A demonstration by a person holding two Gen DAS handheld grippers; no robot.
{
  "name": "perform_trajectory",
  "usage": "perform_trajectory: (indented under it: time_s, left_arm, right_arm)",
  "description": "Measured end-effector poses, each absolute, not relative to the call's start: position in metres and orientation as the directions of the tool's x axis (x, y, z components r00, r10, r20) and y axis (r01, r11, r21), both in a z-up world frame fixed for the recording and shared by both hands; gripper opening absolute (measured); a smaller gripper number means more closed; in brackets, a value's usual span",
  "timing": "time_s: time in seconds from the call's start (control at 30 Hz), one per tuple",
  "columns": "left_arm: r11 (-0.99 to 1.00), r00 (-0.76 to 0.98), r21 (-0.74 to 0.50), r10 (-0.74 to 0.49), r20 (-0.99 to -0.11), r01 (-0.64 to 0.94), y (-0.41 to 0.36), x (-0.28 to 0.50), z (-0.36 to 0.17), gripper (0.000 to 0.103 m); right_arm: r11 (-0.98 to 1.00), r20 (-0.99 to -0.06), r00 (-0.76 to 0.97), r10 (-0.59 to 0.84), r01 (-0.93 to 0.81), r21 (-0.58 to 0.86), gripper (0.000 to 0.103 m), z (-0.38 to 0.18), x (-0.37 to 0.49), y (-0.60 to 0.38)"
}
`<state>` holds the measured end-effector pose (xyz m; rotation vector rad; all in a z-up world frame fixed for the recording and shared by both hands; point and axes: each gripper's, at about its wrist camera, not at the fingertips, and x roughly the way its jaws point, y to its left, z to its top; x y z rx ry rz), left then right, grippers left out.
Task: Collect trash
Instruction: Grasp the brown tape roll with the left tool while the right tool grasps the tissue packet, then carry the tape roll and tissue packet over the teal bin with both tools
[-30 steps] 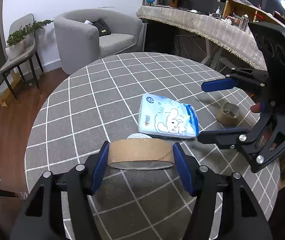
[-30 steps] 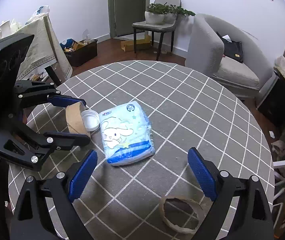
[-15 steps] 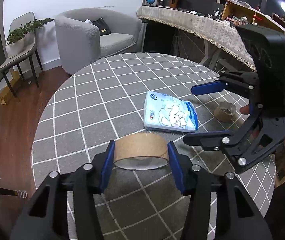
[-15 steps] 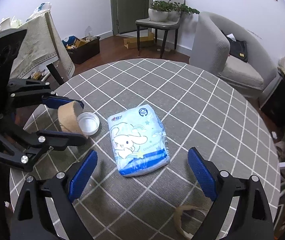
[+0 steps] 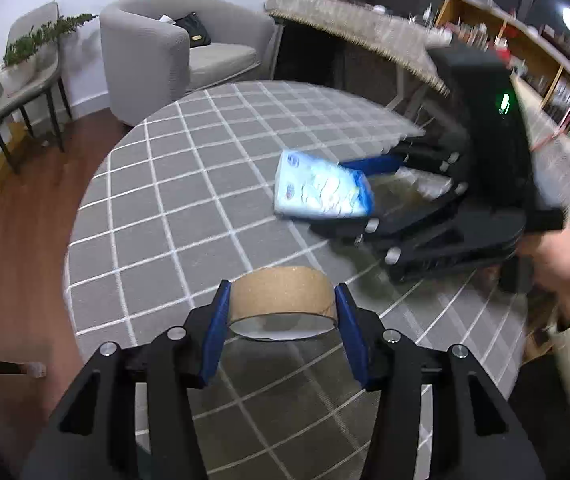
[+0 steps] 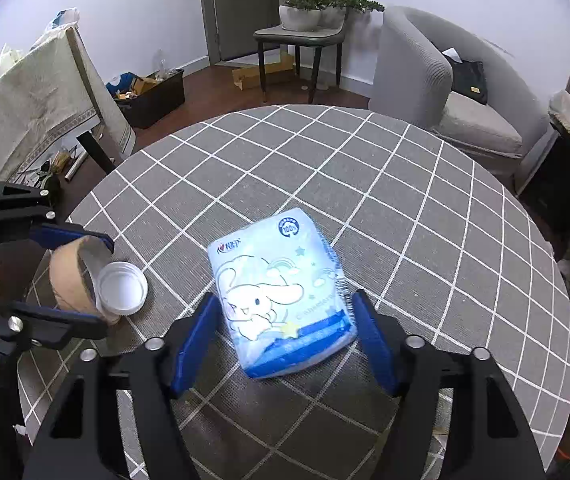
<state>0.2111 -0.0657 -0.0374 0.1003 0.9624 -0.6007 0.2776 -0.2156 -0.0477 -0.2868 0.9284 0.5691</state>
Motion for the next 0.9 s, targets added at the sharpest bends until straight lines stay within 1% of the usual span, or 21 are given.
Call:
perform_trajectory:
  time_s: [0.03, 0.13, 0.2, 0.3, 0.4, 0.57, 0.9]
  left_arm:
    - [0.833, 0.422, -0.19, -0.443, -0.791, 0.519, -0.064, 0.21, -0.037, 0.054]
    - [0.833, 0.433, -0.175, -0.438, -0.788, 0.525, -0.064, 0.203, -0.033, 0.054]
    - [0.832, 0.425, -0.193, -0.448, -0.787, 0.52, -0.062, 0.201, -0.033, 0.054]
    - [0.843, 0.423, -0.171, -0.419, -0.804, 0.51, -0.06, 0.197, -0.037, 0.055]
    - [0.841, 0.422, -0.189, -0.433, -0.796, 0.507, -0.058, 0.193, -0.036, 0.054]
    - [0.846, 0.45, -0.182, -0.434, -0.78, 0.5, -0.056, 0.182, -0.03, 0.055]
    - [0.886, 0.532, -0.162, -0.397, -0.748, 0.434, -0.042, 0.16, -0.026, 0.055]
  right_arm:
    - [0.819, -0.816, 0.47, 0.335, -0.574, 0.006, 0.06, -0.047, 0.277, -0.215]
    - [0.822, -0.815, 0.476, 0.33, -0.569, 0.001, 0.059, -0.046, 0.273, -0.213]
    - [0.821, -0.815, 0.475, 0.333, -0.571, 0.003, 0.059, -0.046, 0.269, -0.212]
    - [0.826, -0.805, 0.485, 0.342, -0.564, 0.011, 0.059, -0.04, 0.265, -0.213]
    - [0.827, -0.803, 0.49, 0.339, -0.562, 0.006, 0.059, -0.038, 0.26, -0.214]
    - [0.828, -0.794, 0.496, 0.351, -0.56, 0.015, 0.059, -0.034, 0.248, -0.216]
    - [0.837, -0.775, 0.517, 0.364, -0.546, 0.028, 0.059, -0.028, 0.221, -0.215]
